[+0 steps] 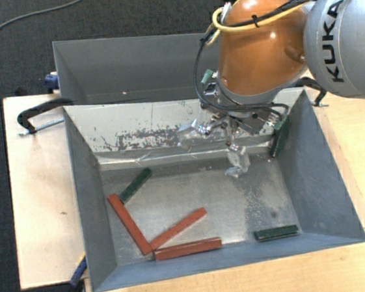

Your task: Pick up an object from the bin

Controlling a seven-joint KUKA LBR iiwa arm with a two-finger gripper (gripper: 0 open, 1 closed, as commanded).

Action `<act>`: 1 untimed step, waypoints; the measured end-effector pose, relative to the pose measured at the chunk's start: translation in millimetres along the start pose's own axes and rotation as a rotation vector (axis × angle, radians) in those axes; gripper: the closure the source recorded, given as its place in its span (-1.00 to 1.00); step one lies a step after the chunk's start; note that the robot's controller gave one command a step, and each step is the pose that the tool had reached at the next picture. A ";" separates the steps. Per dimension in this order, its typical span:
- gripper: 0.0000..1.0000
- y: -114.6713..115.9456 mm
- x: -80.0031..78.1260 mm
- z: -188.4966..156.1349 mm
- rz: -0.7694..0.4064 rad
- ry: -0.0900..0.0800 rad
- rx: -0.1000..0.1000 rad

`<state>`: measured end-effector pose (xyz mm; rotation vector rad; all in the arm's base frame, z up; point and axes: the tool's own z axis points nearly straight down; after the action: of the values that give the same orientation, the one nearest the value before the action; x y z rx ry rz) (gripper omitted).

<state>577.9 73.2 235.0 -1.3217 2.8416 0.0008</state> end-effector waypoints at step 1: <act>-1.00 55.5 -17.6 74.9 0.096 0.009 -0.009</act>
Offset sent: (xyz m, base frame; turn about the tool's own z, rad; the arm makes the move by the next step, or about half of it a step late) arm -0.0286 0.0451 -0.0721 0.1005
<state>547.3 122.7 160.0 -1.1882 2.9127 0.0077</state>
